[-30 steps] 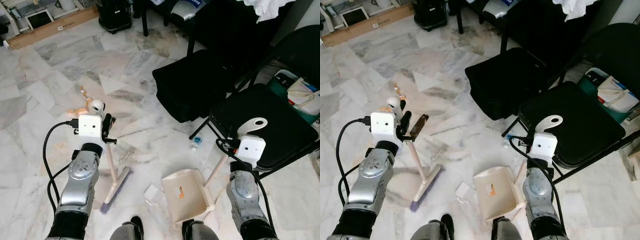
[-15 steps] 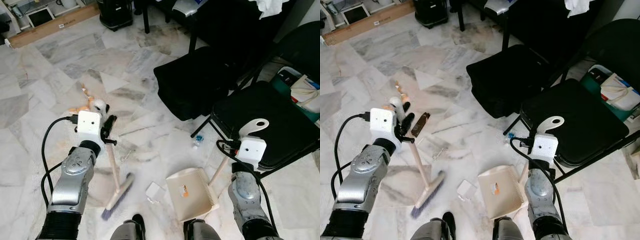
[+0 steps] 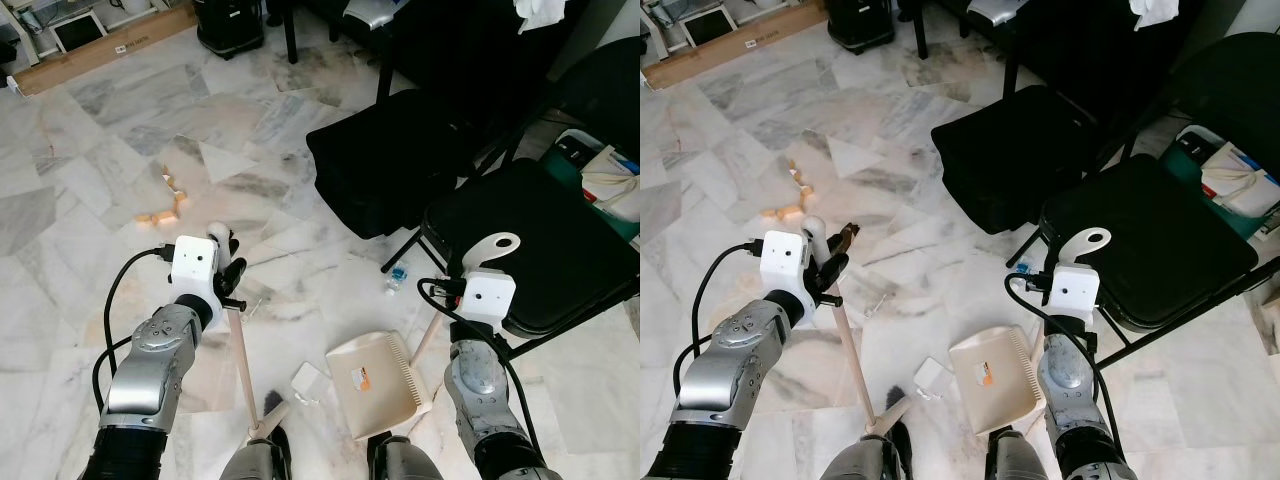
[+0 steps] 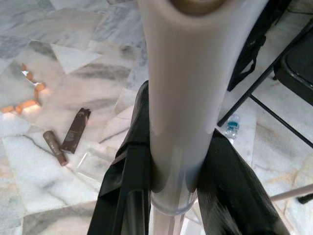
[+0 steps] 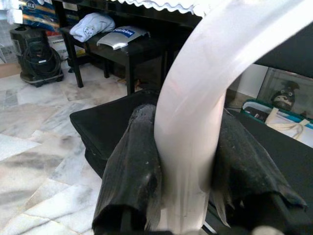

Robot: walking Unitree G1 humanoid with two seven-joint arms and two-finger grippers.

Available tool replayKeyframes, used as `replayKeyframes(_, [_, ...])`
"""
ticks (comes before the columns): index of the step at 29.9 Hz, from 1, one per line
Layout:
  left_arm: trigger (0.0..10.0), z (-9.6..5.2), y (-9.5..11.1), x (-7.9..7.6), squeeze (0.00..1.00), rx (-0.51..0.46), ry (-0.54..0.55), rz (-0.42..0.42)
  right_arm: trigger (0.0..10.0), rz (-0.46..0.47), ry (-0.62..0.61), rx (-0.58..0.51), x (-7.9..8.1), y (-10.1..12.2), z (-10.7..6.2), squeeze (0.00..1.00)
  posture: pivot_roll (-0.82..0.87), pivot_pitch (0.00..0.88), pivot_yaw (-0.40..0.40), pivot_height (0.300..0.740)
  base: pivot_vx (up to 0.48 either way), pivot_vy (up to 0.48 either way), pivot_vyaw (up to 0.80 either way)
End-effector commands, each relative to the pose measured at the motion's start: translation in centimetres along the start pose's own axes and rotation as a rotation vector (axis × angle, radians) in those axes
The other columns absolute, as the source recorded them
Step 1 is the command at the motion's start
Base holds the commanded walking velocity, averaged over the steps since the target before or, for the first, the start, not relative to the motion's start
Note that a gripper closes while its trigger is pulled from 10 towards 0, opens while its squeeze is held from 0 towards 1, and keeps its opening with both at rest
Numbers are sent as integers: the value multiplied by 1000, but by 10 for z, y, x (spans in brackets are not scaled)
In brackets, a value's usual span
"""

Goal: Sweep floor

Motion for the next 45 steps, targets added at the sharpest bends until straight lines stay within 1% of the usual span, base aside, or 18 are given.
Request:
replayKeyframes(1, [10000, -1, -1, 1, 0, 8, 11, -20, 10000, -3, 11, 29, 3, -8, -7, 0, 98, 312, 63, 740, 0, 0, 0])
replayKeyframes(3, [10000, -1, 1, 3, 0, 0, 31, -18, 10000, -3, 13, 31, 3, -9, -7, 0, 97, 312, 62, 740, 0, 0, 0])
replayKeyframes(4, [10000, -1, 4, 11, 0, -9, 80, -13, 10000, -4, 15, 33, 4, -9, -8, 0, 96, 311, 61, 740, 0, 0, 0])
replayKeyframes(7, [10000, -2, 8, 22, 0, -26, 137, 10, 10000, -3, 19, 35, 5, -10, -8, 0, 95, 311, 61, 740, 0, 0, 0])
replayKeyframes(9, [10000, -2, 9, 24, 0, -33, 147, 5, 10000, -3, 21, 36, 5, -10, -8, 0, 95, 311, 61, 740, 0, 0, 0])
replayKeyframes(12, [10000, -2, 12, 23, 0, -49, 143, -4, 10000, -3, 24, 37, 6, -10, -8, 0, 92, 311, 62, 740, 0, 0, 0])
replayKeyframes(15, [10000, -1, 12, 18, 0, -48, 123, -26, 10000, -2, 26, 38, 6, -10, -8, 0, 89, 310, 62, 740, 0, 0, 0])
replayKeyframes(18, [10000, 2, 13, 9, 0, -53, 86, -75, 10000, -1, 28, 38, 6, -10, -8, 0, 86, 310, 61, 740, 0, 0, 0])
replayKeyframes(21, [10000, 2, 13, 7, 0, -56, 73, -101, 10000, -3, 28, 37, 6, -10, -8, 0, 85, 310, 62, 740, 0, 0, 0])
replayKeyframes(22, [10000, 2, 14, 7, 0, -63, 72, -129, 10000, -3, 28, 37, 5, -10, -8, 0, 81, 311, 62, 740, 0, 0, 0])
replayKeyframes(24, [10000, 3, 14, 7, 0, -63, 72, -151, 10000, -4, 28, 37, 5, -10, -7, 0, 81, 311, 62, 740, 0, 0, 0])
replayKeyframes(25, [10000, 3, 16, 8, 0, -74, 73, -184, 10000, -4, 27, 36, 5, -10, -8, 0, 81, 311, 63, 740, 0, 0, 0])
replayKeyframes(27, [10000, 4, 17, 8, 0, -81, 71, -208, 10000, -3, 27, 35, 5, -9, -8, 0, 80, 311, 64, 740, 0, 0, 0])
replayKeyframes(28, [10000, 4, 20, 6, 0, -94, 56, -253, 10000, -4, 26, 35, 5, -9, -8, 0, 77, 310, 65, 740, 0, 0, 0])
replayKeyframes(30, [10000, 5, 24, 3, 0, -111, 36, -294, 10000, -3, 25, 34, 4, -9, -8, 0, 74, 309, 65, 740, 0, 0, 0])
replayKeyframes(34, [10000, 6, 29, 0, 0, -132, 13, -334, 10000, -3, 25, 35, 4, -9, -8, 0, 75, 306, 64, 740, 0, 0, 0])
replayKeyframes(40, [10000, 7, 32, 0, 0, -143, 5, -343, 10000, 0, 28, 40, 5, -10, -6, 0, 75, 297, 61, 740, 0, 0, 0])
replayKeyframes(45, [10000, 7, 40, 6, 0, -168, 5, -335, 10000, 2, 32, 43, 6, -9, -1, 0, 79, 279, 54, 740, 0, 0, 0])
Point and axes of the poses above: a point about 5 cm out from each wrist's last joint towards the gripper, its own z axis pointing out of the wrist towards the gripper, its own y axis along the axis of the wrist's last joint, x = y × z, the point moved 5 cm from there along z, pointing out of the wrist towards the gripper, and after that the axes turned 8 degrees about z, right-handed, at the moved point
